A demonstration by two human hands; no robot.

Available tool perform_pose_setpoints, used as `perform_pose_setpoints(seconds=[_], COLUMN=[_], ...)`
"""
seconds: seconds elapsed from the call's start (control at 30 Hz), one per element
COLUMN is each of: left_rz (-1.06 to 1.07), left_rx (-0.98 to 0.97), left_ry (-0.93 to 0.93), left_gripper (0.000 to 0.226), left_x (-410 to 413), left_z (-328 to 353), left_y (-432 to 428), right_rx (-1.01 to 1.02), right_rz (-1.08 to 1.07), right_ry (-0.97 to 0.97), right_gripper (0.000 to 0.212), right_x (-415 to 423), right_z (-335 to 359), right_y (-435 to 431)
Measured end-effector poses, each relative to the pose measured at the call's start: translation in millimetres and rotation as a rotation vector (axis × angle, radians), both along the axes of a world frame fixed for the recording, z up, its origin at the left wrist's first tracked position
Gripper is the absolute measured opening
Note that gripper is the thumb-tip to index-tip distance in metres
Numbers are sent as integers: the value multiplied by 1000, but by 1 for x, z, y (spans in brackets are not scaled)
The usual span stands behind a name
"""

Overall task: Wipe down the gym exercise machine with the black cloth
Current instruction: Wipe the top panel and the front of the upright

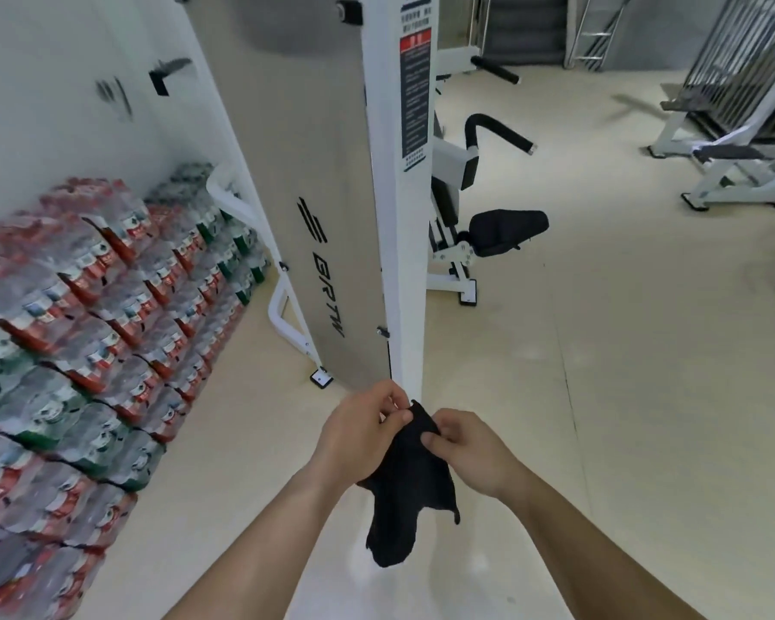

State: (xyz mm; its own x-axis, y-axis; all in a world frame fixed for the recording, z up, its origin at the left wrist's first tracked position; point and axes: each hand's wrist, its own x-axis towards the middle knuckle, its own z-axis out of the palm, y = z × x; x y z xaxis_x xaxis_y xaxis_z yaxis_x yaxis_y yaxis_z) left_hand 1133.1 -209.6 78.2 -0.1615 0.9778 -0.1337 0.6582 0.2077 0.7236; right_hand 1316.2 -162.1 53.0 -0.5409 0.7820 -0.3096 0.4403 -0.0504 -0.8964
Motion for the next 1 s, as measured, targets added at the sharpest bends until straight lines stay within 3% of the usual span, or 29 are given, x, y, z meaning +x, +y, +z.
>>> perform_pose_setpoints(seconds=[0.13, 0.23, 0.33, 0.5, 0.7, 0.8, 0.9, 1.0], left_rz=[85, 132, 99, 166, 194, 281, 284, 299], left_rx=[37, 58, 62, 255, 480, 596, 693, 818], left_ry=[-83, -313, -451, -403, -210, -184, -100, -28], left_gripper=[14, 10, 23, 11, 11, 9, 9, 7], left_x=[31, 43, 38, 12, -14, -33, -53, -68], left_z=[19, 41, 66, 125, 196, 238, 281, 325], left_y=[25, 43, 66, 124, 190, 212, 229, 246], right_rx=[122, 146, 209, 285, 138, 190, 253, 406], right_rz=[-5, 9, 17, -16, 96, 167, 111, 35], right_ry=[22, 61, 89, 163, 309, 282, 274, 336], right_gripper=[20, 14, 13, 33, 24, 25, 42, 35], right_x=[25, 33, 31, 8, -12, -20, -29, -43], right_z=[40, 69, 99, 151, 172, 185, 209, 258], right_y=[38, 73, 108, 154, 206, 240, 278, 307])
